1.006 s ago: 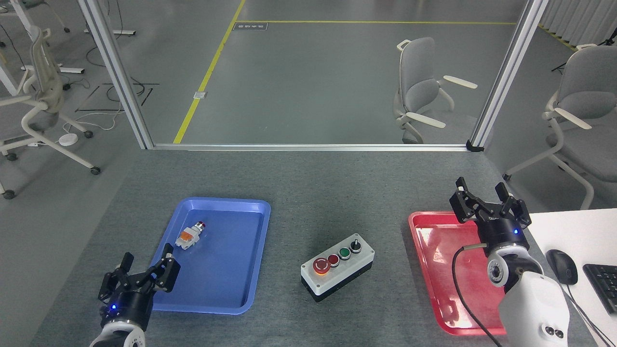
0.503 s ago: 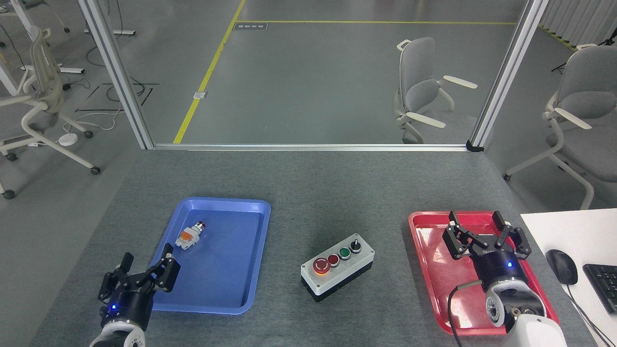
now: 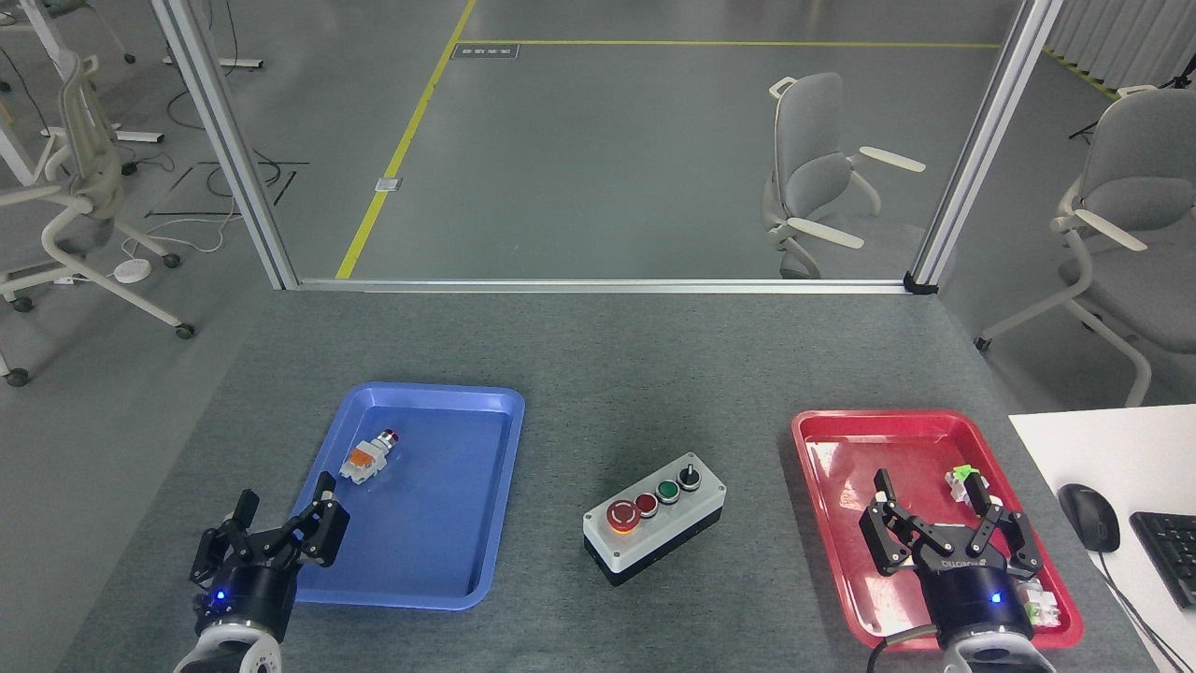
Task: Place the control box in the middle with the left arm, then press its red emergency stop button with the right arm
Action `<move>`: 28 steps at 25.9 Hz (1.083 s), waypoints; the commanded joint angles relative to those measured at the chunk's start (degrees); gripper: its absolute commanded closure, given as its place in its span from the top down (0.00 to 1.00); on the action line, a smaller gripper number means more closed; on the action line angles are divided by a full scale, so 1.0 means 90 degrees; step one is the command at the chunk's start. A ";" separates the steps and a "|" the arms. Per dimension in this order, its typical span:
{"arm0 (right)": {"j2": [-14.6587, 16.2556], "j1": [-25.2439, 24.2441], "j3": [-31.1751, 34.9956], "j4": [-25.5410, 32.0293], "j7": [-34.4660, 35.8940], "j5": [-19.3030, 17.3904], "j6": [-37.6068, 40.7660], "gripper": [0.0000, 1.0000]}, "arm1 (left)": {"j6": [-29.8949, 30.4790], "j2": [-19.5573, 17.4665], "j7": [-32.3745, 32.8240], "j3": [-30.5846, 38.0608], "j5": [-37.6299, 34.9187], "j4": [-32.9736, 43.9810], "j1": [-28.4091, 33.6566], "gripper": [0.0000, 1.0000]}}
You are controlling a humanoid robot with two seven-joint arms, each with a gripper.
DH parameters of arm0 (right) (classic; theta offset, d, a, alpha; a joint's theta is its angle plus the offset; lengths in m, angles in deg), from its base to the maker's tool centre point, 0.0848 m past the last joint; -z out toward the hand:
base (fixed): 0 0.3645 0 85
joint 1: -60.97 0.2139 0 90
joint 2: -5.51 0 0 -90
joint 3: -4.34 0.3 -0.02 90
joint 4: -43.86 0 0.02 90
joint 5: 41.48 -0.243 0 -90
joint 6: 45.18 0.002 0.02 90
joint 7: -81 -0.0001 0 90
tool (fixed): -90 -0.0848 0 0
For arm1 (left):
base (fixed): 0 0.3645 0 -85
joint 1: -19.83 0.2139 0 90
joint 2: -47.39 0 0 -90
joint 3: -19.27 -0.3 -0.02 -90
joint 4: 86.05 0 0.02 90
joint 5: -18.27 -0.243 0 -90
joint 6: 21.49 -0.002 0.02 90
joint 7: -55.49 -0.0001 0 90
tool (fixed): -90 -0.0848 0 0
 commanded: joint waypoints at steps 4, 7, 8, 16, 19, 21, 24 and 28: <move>-0.0011 -0.0002 0.0108 -0.0018 0.0015 -0.0053 -0.0038 0.98 | -0.0001 0.0000 0.0002 0.0000 0.0000 -0.0004 0.0003 0.99; -0.0070 0.0037 0.0108 -0.0057 0.0005 -0.0072 -0.0047 0.98 | -0.0001 0.0000 0.0002 0.0000 0.0000 0.0006 0.0003 0.99; -0.0099 0.0037 0.0108 -0.0096 0.0005 -0.0072 -0.0038 0.98 | -0.0001 0.0000 0.0002 0.0000 0.0000 -0.0004 -0.0007 0.99; -0.0246 0.0046 0.0108 -0.0135 0.0024 -0.0082 -0.0047 0.98 | -0.0001 0.0000 0.0002 0.0000 0.0000 -0.0004 0.0003 0.99; -0.0256 0.0046 0.0118 -0.0145 0.0054 -0.0150 -0.0047 0.98 | -0.0001 0.0000 0.0002 0.0000 0.0000 -0.0004 0.0003 0.99; -0.0265 0.0037 0.0118 -0.0252 0.0054 -0.0404 -0.0047 0.98 | -0.0001 0.0000 0.0002 0.0000 0.0000 0.0006 0.0003 0.99; -0.0324 0.0046 0.0128 -0.0271 0.0054 -0.0629 -0.0047 0.98 | -0.0001 0.0000 0.0002 0.0000 0.0000 0.0006 0.0003 0.99; -0.0334 0.0056 0.0128 -0.0271 0.0093 -0.0639 -0.0047 0.98 | -0.0001 0.0000 0.0002 0.0000 0.0000 0.0006 0.0003 0.99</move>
